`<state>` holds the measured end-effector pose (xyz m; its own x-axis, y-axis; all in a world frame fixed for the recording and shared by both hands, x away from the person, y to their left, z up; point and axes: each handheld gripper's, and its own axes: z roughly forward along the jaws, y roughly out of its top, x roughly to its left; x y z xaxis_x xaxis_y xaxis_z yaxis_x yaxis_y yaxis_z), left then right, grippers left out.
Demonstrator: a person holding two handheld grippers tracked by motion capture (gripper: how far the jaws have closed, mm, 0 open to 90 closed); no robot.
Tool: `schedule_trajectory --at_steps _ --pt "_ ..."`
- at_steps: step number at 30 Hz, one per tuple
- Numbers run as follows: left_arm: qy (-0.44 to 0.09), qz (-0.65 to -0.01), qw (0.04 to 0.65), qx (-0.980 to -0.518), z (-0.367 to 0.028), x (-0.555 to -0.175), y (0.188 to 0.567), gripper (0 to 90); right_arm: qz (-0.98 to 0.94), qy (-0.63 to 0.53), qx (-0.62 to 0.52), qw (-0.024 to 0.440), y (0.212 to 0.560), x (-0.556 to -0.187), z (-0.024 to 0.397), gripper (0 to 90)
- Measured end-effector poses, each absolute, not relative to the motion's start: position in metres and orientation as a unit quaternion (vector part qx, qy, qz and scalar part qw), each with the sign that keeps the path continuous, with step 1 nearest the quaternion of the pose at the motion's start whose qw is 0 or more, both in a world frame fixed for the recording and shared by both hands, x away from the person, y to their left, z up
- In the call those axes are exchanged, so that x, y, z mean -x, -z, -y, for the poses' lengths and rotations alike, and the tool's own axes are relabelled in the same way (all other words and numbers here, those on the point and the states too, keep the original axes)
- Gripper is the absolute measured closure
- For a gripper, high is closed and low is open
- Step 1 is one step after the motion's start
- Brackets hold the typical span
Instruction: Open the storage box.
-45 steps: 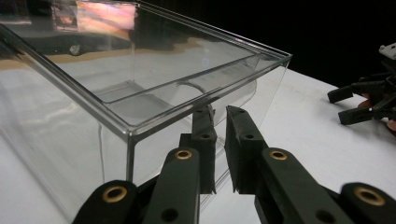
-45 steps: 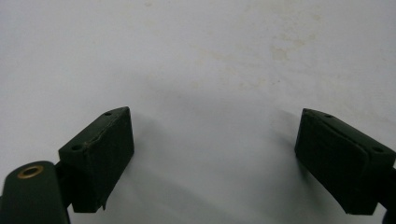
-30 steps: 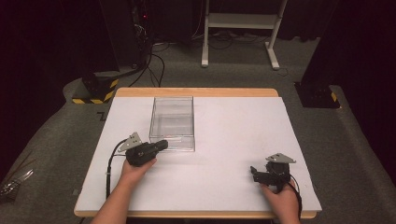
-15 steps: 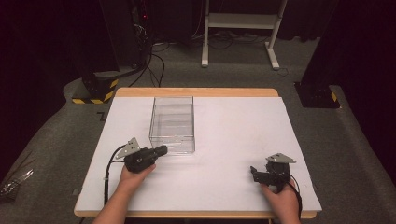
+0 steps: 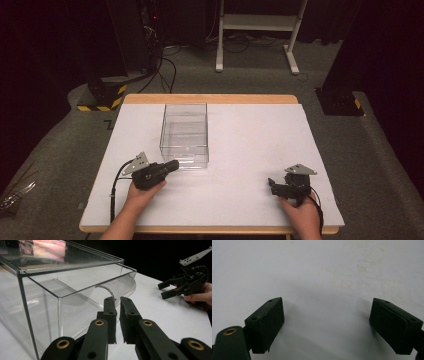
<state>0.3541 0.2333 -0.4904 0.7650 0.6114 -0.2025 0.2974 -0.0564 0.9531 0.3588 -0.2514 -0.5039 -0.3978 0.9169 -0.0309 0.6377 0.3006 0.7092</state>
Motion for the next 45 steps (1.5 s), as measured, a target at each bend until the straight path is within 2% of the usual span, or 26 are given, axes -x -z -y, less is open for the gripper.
schedule_trajectory --at_steps 45 --pt "-0.115 -0.290 0.606 -0.732 -0.228 -0.281 0.489 84.9 -0.775 -0.314 -0.503 0.220 0.504 -0.359 0.251 12.7"
